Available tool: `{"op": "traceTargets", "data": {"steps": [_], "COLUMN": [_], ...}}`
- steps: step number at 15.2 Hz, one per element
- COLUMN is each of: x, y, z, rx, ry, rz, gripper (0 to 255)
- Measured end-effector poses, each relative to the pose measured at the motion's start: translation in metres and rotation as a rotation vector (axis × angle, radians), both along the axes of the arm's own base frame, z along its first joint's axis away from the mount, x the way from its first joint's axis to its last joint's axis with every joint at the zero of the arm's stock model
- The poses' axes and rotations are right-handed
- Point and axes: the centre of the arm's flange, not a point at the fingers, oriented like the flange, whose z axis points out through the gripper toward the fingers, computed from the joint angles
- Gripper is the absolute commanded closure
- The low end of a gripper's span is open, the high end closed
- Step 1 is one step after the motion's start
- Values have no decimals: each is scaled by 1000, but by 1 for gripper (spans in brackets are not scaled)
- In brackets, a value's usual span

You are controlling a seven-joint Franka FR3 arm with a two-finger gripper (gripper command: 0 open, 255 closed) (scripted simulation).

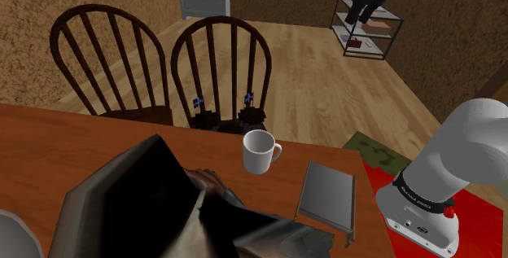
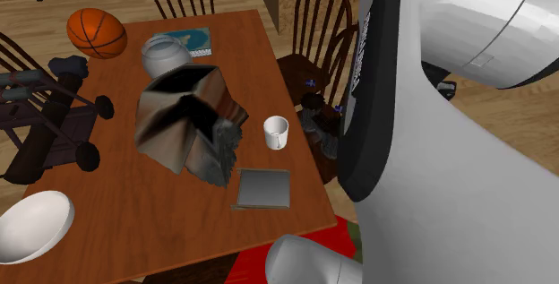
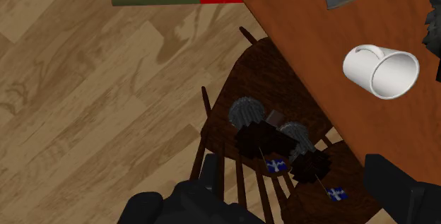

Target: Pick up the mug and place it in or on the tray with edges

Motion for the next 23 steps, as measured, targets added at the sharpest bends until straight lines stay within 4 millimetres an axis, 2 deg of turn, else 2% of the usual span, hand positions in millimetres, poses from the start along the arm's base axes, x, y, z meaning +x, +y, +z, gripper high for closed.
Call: {"op": "traceTargets", "data": {"steps": [1, 3, 7, 11, 16, 23], "x": [0, 3, 14, 27, 35, 53], "y": [0, 11, 49, 87, 132, 198], "z": [0, -12, -43, -80, -124, -196], "rx": [0, -3, -12, -21, -33, -50], "ry": [0, 8, 34, 62, 97, 144], "rz": [0, -2, -10, -18, -29, -44], "gripper": [0, 0, 0, 0, 0, 0]}}
